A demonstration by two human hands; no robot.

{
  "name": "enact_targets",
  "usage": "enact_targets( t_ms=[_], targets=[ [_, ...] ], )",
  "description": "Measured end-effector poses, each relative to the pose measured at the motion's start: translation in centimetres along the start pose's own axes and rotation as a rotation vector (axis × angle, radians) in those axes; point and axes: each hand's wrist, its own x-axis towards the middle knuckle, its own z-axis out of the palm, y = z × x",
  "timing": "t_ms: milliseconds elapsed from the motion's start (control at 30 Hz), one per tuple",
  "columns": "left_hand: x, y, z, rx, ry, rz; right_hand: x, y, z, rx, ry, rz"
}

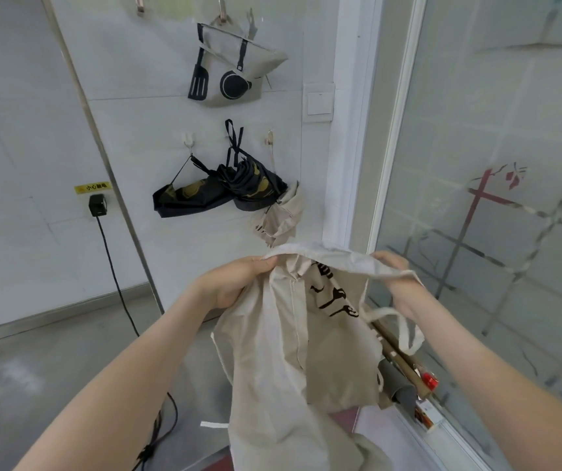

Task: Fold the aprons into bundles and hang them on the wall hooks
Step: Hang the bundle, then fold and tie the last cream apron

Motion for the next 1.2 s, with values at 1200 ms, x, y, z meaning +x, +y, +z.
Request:
enact_targets(
  t_ms=[1200],
  targets=[
    [3.6,-2.6,1.0,0.006,0.389,0.098,-2.6,4.1,0.1,0.086,-0.747,0.24]
  ],
)
